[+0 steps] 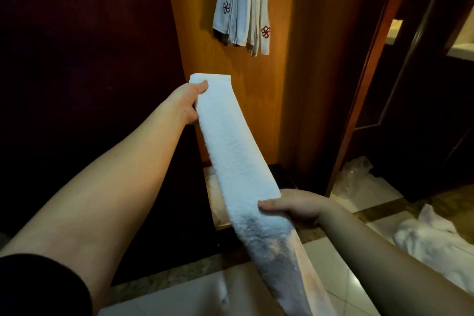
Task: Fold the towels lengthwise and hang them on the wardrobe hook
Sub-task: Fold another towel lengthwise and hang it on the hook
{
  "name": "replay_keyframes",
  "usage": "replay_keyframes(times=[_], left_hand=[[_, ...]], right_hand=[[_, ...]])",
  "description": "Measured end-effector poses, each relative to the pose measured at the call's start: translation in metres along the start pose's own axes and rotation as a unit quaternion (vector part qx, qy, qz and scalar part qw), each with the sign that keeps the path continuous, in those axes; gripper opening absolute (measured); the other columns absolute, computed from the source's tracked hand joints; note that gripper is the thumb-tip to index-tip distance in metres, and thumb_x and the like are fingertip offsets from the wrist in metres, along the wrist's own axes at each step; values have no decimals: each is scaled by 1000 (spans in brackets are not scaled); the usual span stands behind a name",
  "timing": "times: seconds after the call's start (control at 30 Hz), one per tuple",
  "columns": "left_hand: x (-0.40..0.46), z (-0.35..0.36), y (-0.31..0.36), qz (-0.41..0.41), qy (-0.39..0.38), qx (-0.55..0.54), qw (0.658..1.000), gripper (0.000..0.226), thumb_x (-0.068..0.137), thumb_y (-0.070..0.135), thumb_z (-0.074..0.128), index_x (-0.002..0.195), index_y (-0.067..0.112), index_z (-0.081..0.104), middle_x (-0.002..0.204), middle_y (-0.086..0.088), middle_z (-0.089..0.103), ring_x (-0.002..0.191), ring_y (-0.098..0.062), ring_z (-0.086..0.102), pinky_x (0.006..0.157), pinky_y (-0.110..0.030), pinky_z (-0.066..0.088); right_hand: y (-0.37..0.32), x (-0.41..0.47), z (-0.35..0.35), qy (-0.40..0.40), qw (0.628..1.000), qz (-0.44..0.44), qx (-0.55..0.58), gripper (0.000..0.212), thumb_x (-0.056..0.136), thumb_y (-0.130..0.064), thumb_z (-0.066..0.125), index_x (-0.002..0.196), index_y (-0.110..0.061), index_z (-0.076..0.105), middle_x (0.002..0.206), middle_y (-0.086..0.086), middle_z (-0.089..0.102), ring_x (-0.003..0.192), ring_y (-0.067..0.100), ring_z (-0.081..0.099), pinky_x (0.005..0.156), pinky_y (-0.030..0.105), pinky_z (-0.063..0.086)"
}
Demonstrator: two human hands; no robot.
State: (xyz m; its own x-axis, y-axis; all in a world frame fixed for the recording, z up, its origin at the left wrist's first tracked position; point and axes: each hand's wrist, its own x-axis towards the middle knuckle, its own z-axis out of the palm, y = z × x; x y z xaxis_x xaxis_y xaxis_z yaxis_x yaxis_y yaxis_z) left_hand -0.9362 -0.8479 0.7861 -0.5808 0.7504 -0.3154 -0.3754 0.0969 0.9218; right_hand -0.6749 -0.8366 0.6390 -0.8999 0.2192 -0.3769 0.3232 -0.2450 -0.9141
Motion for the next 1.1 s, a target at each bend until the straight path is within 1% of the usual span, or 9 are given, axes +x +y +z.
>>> replay_keyframes(times=[0.13,0.3,0.37,0.43,0.6,0.7,0.83,0.9,1.1], left_hand=[[8,-4,-4,-12,12,-3,1000,32,93,16,68,118,5,52,99,-12,70,92,-28,70,94,-52,53],[19,-9,-14,-35,24,26,999,35,92,18,70,118,6,50,100,-11,69,90,-27,69,92,-49,54],[27,-14,-23,-41,36,58,997,31,93,21,68,114,5,53,97,-10,70,86,-24,69,87,-43,57],[39,-23,-36,-53,46,64,996,36,94,28,67,118,3,58,100,-9,73,87,-22,72,81,-38,58],[60,-43,-86,-93,-35,107,989,66,97,64,40,130,9,56,124,-11,67,118,-27,61,106,-45,44],[52,-39,-113,-102,-9,123,987,71,94,64,47,130,4,55,105,-3,65,106,-24,62,86,-38,52],[-7,-11,-131,117,79,81,987,18,102,29,50,98,16,62,88,5,59,83,-18,60,61,-21,47],[-49,-1,-139,255,103,109,955,8,100,22,54,97,19,60,92,2,59,87,-15,57,66,-20,45],[-100,22,-162,427,-27,296,854,30,90,29,68,114,21,52,111,8,49,106,-7,52,88,-23,47]], right_hand=[[1,-5,-8,-8,998,-25,52,69,59,-42,94,114,-7,68,113,11,73,104,23,69,90,34,56],[8,-2,-10,10,997,-35,73,57,87,-30,77,136,-8,57,147,35,38,121,53,22,84,39,26],[0,-3,-6,-2,995,-50,89,58,82,-26,81,132,-6,61,140,28,51,128,54,35,107,54,26],[-12,-6,-1,-35,988,-83,127,56,74,-23,86,124,-4,68,130,20,63,126,41,54,120,58,20],[-53,-19,6,-47,964,-158,206,54,69,-19,88,117,-2,72,120,19,69,111,31,67,98,44,53],[-79,-27,7,0,949,-183,257,38,76,-14,78,110,1,74,115,23,70,104,33,70,91,45,57],[-101,-24,4,125,922,-205,303,38,87,-4,51,122,6,61,110,24,71,100,31,71,91,42,56],[-106,-23,2,164,903,-230,324,37,94,0,45,129,5,54,116,25,69,105,33,70,94,45,54],[-122,-12,7,219,860,-281,365,51,91,4,47,142,3,43,127,25,64,113,38,65,95,47,52]])
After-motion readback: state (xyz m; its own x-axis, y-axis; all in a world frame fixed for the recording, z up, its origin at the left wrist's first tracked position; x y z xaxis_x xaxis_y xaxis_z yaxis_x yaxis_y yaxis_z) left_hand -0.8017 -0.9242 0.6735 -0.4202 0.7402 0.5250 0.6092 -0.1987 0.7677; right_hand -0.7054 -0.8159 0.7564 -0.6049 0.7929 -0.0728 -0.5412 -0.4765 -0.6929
